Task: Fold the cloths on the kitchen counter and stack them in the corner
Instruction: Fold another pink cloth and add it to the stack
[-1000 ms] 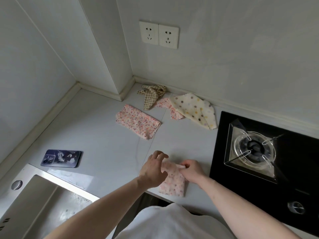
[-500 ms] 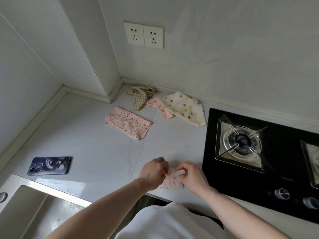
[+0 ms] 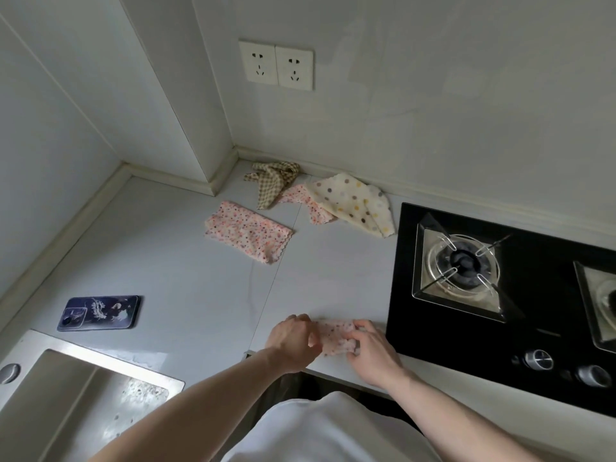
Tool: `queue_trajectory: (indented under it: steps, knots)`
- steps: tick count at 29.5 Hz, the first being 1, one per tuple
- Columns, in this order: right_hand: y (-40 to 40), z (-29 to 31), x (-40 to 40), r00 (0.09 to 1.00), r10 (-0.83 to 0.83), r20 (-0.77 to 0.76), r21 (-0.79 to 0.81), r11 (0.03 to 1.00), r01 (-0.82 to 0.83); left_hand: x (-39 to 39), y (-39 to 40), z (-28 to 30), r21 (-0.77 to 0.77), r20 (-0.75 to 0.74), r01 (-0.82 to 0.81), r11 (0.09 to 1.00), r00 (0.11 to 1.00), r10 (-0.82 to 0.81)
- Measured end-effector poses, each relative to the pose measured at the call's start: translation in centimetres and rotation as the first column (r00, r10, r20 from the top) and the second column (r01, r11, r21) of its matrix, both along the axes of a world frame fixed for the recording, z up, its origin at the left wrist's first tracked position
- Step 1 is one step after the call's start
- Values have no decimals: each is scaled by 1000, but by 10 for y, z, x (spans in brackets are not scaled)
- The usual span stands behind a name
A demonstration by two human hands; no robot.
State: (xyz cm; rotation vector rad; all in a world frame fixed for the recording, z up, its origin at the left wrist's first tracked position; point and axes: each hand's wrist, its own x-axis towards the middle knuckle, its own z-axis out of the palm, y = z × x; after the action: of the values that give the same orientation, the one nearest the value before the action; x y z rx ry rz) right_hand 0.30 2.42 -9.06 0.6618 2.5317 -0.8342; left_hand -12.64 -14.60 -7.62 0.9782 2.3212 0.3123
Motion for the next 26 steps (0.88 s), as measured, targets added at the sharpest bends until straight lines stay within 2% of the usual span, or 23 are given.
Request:
queue_trajectory:
  steps: [3,5,8,14,16,18,21,23,26]
  knots:
    - [-4,2,7,1000,-26,10,-52,998,26,-2,9,-2,-70,59,-100,993,993,104]
    - [-7,2,14,998,-64,12,-75,995,65,-1,15,-3,-144,95,-68,987,992,82]
    - [-11,0,25,980,-198,-9,-157,968,194,2,20,-2,-191,55,-21,981,998,32]
    - [-3,9,49,857,-516,-18,-365,801,475,17,21,5,70,77,-168,983,984,163]
    - [5,16,56,802,-597,7,-452,714,535,18,24,14,168,180,-245,955,960,215]
    - [13,26,63,756,-654,33,-500,644,579,20,28,27,204,358,-331,921,901,244]
    - [23,46,73,674,-734,85,-620,491,612,28,39,50,273,523,-374,887,831,189]
    - [29,62,82,657,-747,103,-695,418,585,37,50,64,324,611,-395,860,781,128]
    - [43,81,104,684,-722,105,-766,380,519,58,72,86,349,702,-398,848,711,46]
